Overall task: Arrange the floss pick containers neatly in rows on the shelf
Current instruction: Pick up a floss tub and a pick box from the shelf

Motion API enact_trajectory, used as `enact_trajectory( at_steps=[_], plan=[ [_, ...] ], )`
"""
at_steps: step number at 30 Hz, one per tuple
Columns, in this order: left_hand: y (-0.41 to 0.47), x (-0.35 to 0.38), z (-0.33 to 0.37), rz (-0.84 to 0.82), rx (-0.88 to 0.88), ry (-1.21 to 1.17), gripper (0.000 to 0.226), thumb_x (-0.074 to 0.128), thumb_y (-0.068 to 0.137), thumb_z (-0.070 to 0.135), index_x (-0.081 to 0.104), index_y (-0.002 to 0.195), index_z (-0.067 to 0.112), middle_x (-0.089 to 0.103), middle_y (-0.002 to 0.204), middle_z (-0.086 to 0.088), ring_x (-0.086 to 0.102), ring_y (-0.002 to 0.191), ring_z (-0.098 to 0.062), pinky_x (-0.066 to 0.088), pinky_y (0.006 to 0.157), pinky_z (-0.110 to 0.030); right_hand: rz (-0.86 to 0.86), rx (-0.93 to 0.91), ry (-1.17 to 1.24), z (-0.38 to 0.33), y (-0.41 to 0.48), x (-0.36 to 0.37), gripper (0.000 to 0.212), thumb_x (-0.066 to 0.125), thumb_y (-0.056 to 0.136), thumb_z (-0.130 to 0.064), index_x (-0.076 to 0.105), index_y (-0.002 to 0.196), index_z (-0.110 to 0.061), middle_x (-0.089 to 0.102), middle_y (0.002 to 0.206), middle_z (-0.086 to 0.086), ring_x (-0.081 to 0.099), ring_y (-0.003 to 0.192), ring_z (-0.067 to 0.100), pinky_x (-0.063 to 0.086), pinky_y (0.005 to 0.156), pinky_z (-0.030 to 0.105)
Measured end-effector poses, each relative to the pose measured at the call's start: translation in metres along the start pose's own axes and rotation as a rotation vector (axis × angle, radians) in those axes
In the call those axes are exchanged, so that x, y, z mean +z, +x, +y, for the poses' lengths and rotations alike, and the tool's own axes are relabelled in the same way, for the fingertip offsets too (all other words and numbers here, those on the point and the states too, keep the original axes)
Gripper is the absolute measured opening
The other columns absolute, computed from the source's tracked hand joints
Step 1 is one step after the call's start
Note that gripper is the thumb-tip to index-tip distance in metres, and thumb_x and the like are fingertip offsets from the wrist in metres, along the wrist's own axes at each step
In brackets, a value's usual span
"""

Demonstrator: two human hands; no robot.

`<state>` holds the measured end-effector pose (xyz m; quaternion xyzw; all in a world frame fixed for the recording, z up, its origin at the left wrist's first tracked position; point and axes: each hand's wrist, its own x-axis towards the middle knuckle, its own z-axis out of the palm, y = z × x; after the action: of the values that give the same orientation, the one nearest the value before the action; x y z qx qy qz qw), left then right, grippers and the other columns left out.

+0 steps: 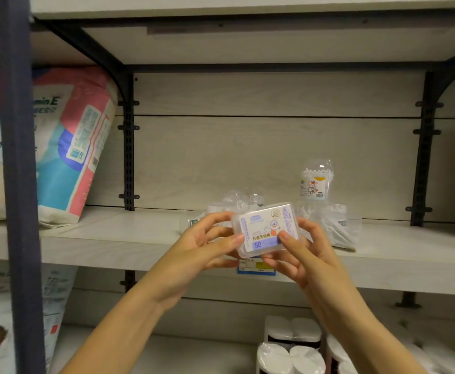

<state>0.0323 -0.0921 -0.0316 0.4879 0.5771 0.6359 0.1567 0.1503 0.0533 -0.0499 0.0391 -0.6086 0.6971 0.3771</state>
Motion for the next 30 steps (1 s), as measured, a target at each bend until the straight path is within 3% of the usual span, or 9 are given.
enact_trajectory(
  at_steps=[6, 12, 14, 16, 18, 20, 23, 27, 30],
  plan=[
    [0.000, 0.004, -0.012, 0.119, 0.064, -0.080, 0.040, 0.064, 0.071, 0.022, 0.060, 0.111, 0.019, 0.074, 0.097, 0.002, 0.071, 0.082, -0.012, 0.059, 0.070, -0.026, 0.033, 0.037, 0.021, 0.010, -0.005, -0.002, 0.030, 0.056, 0.083, -0.017, 0.048, 0.112, -0.014, 0.071, 0.102, 0.012, 0.071, 0.085, 0.027, 0.059, 0.071, 0.029],
    [-0.003, 0.003, -0.020, 0.091, 0.076, 0.038, 0.040, 0.065, 0.072, 0.028, 0.060, 0.111, 0.021, 0.073, 0.101, -0.001, 0.069, 0.091, -0.012, 0.055, 0.072, -0.023, -0.024, 0.016, -0.177, 0.010, -0.009, -0.009, 0.038, 0.057, 0.081, -0.023, 0.050, 0.118, -0.020, 0.071, 0.106, 0.005, 0.071, 0.088, 0.022, 0.058, 0.072, 0.027],
    [-0.005, 0.002, -0.020, 0.124, 0.110, 0.149, 0.035, 0.063, 0.073, 0.035, 0.064, 0.106, 0.023, 0.072, 0.100, 0.002, 0.065, 0.093, -0.004, 0.051, 0.077, -0.017, -0.066, 0.020, -0.229, 0.012, -0.012, -0.014, 0.036, 0.057, 0.082, -0.024, 0.054, 0.117, -0.019, 0.069, 0.110, 0.004, 0.070, 0.092, 0.021, 0.057, 0.073, 0.025],
    [0.001, -0.007, -0.018, 0.266, 0.183, 0.345, 0.024, 0.059, 0.079, 0.038, 0.065, 0.100, 0.027, 0.068, 0.097, 0.012, 0.059, 0.092, 0.005, 0.046, 0.077, -0.009, -0.082, 0.027, -0.235, 0.014, -0.015, -0.019, 0.037, 0.062, 0.079, -0.030, 0.058, 0.114, -0.018, 0.069, 0.109, 0.002, 0.070, 0.093, 0.019, 0.056, 0.073, 0.024],
    [0.018, -0.021, -0.013, 0.410, 0.258, 0.511, 0.018, 0.057, 0.085, 0.035, 0.062, 0.101, 0.029, 0.061, 0.100, 0.019, 0.056, 0.094, 0.004, 0.043, 0.080, -0.012, -0.074, 0.025, -0.230, 0.016, -0.017, -0.022, 0.054, 0.074, 0.066, -0.049, 0.061, 0.109, -0.018, 0.070, 0.107, 0.002, 0.070, 0.093, 0.020, 0.056, 0.072, 0.023],
    [0.042, -0.034, -0.010, 0.454, 0.263, 0.676, 0.028, 0.058, 0.086, 0.036, 0.059, 0.113, 0.025, 0.058, 0.112, 0.015, 0.051, 0.103, -0.002, 0.040, 0.089, -0.021, -0.054, 0.028, -0.243, 0.017, -0.016, -0.024, 0.074, 0.079, 0.048, -0.060, 0.062, 0.107, -0.018, 0.070, 0.105, 0.002, 0.071, 0.093, 0.021, 0.056, 0.071, 0.023],
    [0.077, -0.044, -0.013, 0.359, 0.116, 0.915, 0.057, 0.061, 0.082, 0.047, 0.048, 0.131, 0.020, 0.050, 0.134, 0.005, 0.044, 0.123, -0.014, 0.036, 0.098, -0.029, -0.028, 0.032, -0.239, 0.018, -0.015, -0.025, 0.085, 0.080, 0.042, -0.062, 0.060, 0.109, -0.015, 0.071, 0.105, 0.002, 0.071, 0.091, 0.021, 0.056, 0.069, 0.022],
    [0.102, -0.048, -0.021, 0.248, -0.037, 0.996, 0.077, 0.063, 0.072, 0.062, 0.047, 0.133, 0.017, 0.051, 0.136, -0.001, 0.047, 0.123, -0.020, 0.042, 0.100, -0.038, -0.020, 0.029, -0.264, 0.016, -0.016, -0.026, 0.086, 0.079, 0.041, -0.065, 0.060, 0.109, -0.016, 0.071, 0.105, 0.000, 0.071, 0.092, 0.021, 0.056, 0.070, 0.023],
    [0.106, -0.045, -0.020, 0.209, -0.036, 1.014, 0.076, 0.067, 0.070, 0.059, 0.050, 0.131, 0.016, 0.053, 0.136, -0.002, 0.050, 0.121, -0.021, 0.043, 0.099, -0.035, -0.014, 0.031, -0.281, 0.015, -0.017, -0.028, 0.085, 0.078, 0.041, -0.066, 0.060, 0.109, -0.018, 0.071, 0.106, 0.000, 0.071, 0.092, 0.020, 0.056, 0.070, 0.022]
  ],
)
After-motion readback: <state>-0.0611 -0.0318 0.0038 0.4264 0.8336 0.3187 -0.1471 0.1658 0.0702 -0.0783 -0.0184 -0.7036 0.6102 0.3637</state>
